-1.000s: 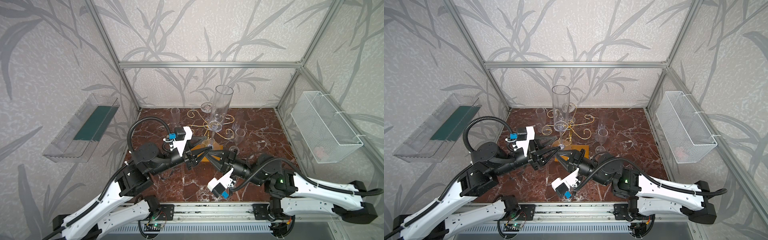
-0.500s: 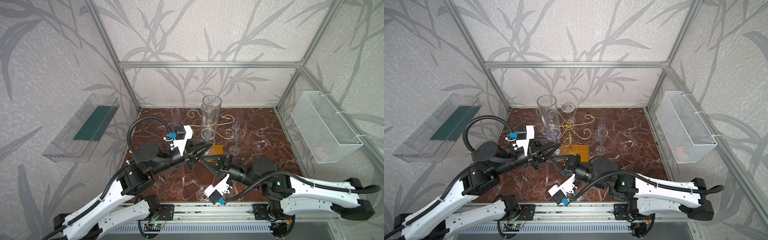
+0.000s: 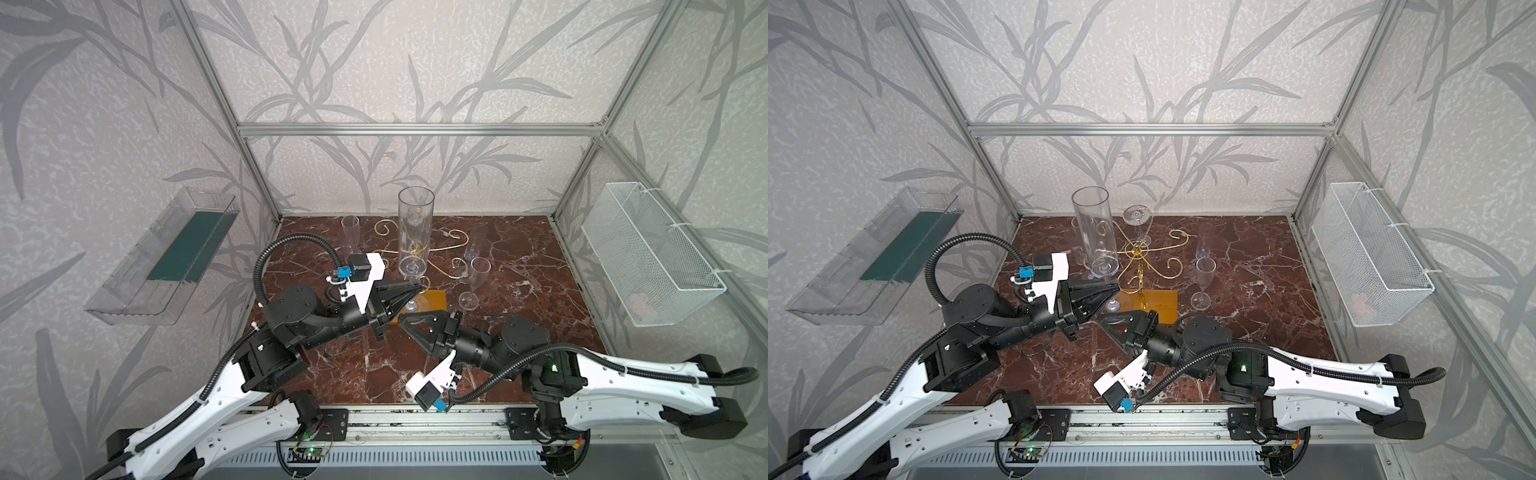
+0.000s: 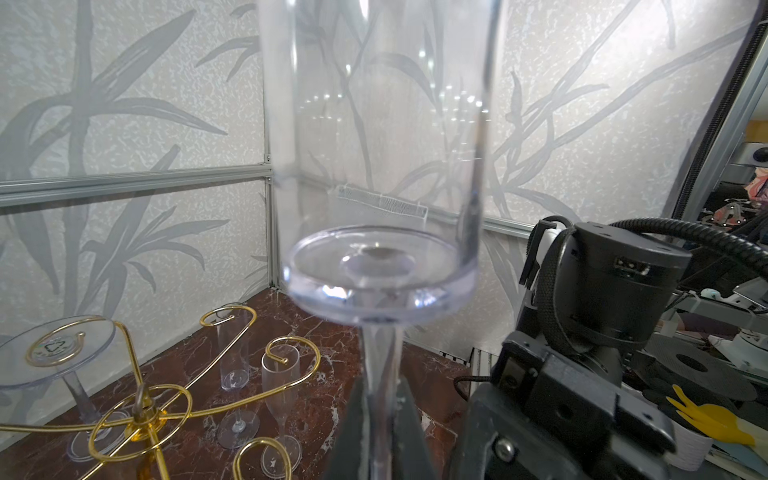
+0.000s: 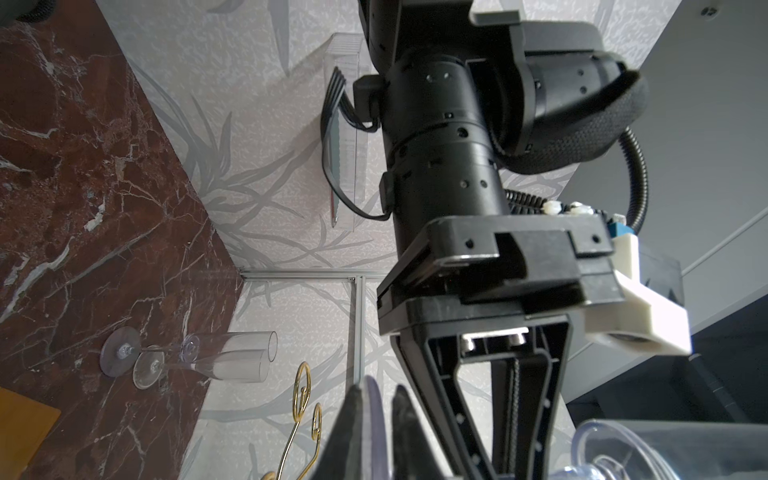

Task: Take the wine glass off the wine glass rack
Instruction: 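Close the left gripper on the glass stem while the right gripper releases it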

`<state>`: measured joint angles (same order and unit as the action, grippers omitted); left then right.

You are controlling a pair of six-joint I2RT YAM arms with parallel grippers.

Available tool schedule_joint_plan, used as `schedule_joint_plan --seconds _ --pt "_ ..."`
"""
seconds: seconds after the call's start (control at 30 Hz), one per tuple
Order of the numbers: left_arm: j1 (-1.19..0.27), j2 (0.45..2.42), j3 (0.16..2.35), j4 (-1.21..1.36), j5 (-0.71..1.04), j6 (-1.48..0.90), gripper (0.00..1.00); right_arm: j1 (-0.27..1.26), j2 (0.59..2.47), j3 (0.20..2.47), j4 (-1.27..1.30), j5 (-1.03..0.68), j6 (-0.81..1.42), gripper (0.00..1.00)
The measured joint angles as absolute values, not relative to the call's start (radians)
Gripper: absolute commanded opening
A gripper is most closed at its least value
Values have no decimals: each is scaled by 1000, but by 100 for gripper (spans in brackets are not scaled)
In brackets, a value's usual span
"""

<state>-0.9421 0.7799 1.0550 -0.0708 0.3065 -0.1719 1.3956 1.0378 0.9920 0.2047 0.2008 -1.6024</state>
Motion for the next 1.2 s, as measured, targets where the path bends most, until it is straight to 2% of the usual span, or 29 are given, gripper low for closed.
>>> schedule_joint_plan --seconds 0.07,0.17,0.3,0.6,0.83,1.2 --pt "-942 765 1042 -71 296 -172 0 1398 1039 991 192 180 -1605 51" --pt "-942 739 1033 -79 277 -163 0 1401 1037 991 190 154 -1598 59" --pt "-942 699 1029 -100 242 -140 0 1405 1025 991 201 125 -1557 61" --pt "-942 578 991 -151 128 -76 0 1409 942 1025 285 18 -1228 64" --pt "-942 521 973 -204 46 -17 0 1411 953 1117 332 54 -934 73" --pt "-942 486 957 -270 -3 47 0 1399 1084 1360 223 122 -533 79"
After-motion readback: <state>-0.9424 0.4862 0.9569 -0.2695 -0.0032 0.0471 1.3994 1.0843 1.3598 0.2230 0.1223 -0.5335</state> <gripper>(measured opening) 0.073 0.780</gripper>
